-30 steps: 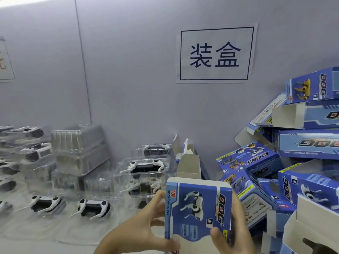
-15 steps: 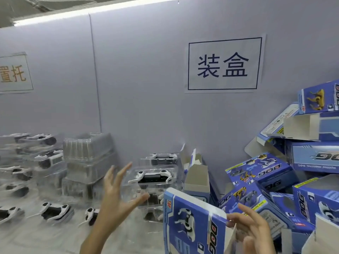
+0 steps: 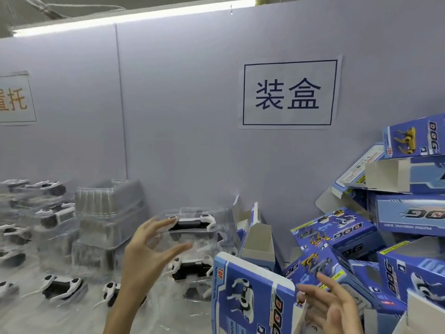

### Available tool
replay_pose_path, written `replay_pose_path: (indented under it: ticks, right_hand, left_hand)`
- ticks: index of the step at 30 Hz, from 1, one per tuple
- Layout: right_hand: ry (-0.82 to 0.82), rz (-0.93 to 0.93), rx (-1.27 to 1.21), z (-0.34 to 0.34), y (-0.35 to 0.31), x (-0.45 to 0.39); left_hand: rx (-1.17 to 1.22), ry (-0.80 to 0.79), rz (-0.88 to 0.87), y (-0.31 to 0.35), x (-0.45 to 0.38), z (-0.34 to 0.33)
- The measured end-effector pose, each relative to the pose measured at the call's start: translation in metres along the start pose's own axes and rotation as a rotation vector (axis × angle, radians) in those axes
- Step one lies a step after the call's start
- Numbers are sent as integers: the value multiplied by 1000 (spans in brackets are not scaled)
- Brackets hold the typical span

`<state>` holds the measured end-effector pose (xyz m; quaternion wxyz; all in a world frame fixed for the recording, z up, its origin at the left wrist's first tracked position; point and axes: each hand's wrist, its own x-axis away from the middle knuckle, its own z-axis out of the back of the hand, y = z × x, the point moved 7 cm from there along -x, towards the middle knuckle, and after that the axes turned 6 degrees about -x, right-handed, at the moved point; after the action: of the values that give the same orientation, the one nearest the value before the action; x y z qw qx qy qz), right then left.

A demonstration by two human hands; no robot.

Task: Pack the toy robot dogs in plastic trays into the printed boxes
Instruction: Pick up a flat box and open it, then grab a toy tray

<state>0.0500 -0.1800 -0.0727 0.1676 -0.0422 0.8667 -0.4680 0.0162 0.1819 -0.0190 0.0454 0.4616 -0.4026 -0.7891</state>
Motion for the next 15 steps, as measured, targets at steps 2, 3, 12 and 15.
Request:
replay_pose_path:
  ticks: [2,3,12,15]
  right_hand:
    - [61,-51,-20,-2,-4,-6]
    - [100,-42,-42,0,-8,-8]
    - [-51,338,30,-41,-103,-18]
    - [50,408,79,-50,-114,-21]
  left_hand:
    - [24,59,-25,21,-5,16]
    - [37,86,-43,32,-7,24]
    - [172,55,-274,158,-3,27]
    - [210,-14,-323,180,9,1]
